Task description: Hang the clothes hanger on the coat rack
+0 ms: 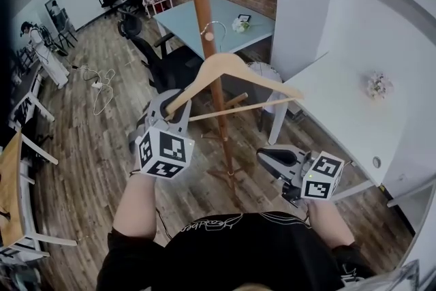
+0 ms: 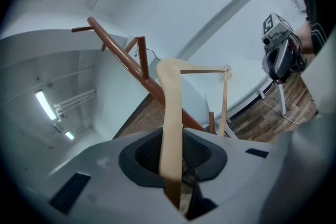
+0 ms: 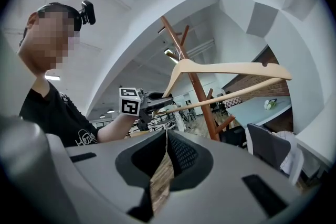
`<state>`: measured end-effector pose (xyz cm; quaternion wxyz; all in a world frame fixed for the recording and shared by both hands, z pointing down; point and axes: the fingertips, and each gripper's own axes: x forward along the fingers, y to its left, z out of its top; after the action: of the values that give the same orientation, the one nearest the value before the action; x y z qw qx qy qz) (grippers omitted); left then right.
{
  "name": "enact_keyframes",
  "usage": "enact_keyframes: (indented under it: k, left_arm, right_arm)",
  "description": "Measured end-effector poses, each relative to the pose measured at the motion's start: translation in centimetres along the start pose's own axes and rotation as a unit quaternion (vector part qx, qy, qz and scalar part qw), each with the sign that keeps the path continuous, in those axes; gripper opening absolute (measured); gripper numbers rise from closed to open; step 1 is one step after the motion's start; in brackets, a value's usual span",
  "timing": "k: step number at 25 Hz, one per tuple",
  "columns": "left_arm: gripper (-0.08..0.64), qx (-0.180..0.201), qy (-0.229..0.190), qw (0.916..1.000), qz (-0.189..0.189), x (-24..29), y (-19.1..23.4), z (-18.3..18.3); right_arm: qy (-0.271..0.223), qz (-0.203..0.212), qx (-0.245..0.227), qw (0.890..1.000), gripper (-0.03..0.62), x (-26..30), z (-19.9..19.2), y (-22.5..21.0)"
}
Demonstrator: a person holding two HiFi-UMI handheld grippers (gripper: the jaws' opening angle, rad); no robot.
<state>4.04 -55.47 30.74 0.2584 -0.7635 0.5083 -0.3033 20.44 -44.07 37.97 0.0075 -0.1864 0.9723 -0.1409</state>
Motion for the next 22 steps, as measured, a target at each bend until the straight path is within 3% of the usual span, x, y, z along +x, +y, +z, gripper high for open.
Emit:
enact_keyframes:
  k: [12,22]
  left_arm:
    - [0.074,-0.019,0.023,0.9995,-0.008,2.3,-0.8,-3.8]
    - [0.074,-0.020,0.007,0.9996,-0.017,3.0,-0.7,-4.5]
  right_arm:
    - [0.015,-0.002,0.016,1.000,0.041,0.8,-1.0,-1.8]
    - [0.025,0.007,0.018,0.999,0.041,1.8,-0.9,-2.5]
